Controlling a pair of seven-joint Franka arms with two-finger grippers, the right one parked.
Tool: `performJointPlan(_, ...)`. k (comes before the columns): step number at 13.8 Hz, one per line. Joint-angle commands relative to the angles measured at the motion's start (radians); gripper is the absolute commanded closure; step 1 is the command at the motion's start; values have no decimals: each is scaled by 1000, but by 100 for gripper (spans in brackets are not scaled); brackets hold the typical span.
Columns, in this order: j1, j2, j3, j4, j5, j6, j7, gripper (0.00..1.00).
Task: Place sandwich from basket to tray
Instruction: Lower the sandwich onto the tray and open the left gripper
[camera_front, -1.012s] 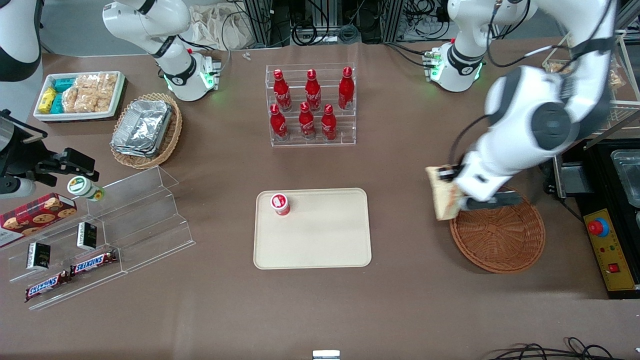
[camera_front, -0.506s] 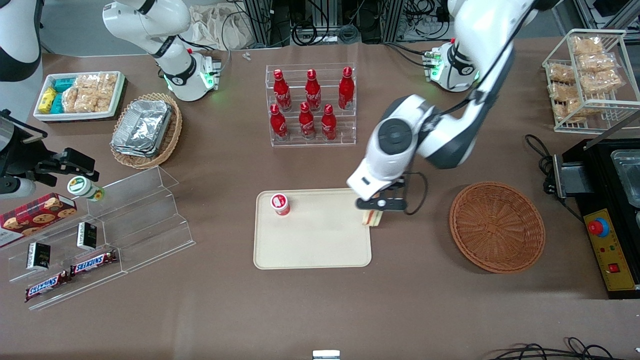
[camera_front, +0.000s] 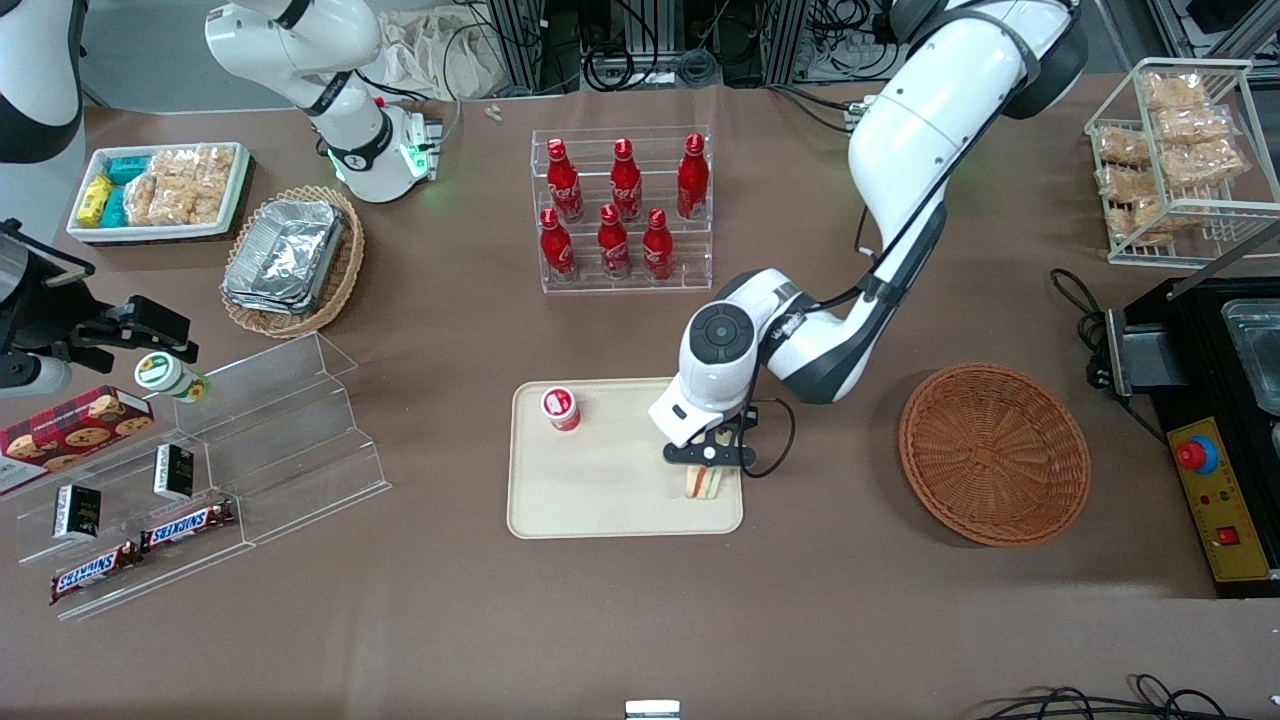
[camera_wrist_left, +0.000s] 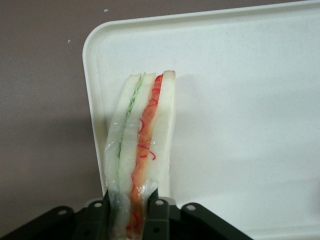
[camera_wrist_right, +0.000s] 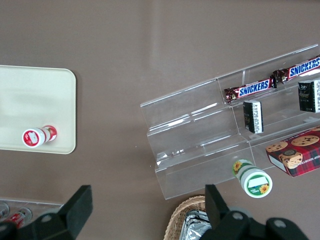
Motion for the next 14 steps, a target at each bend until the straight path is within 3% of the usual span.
performJointPlan(1, -9, -4, 3, 28, 34, -11, -65, 0)
performJointPlan(5, -1, -128, -1, 28, 19, -162, -119, 0)
performJointPlan(8, 40, -269, 0, 28, -50, -289, -114, 0)
performJointPlan(11, 112, -378, 0, 28, -186, -385, 35, 0)
performJointPlan(14, 193, -443, 0, 28, -237, -527, 178, 0)
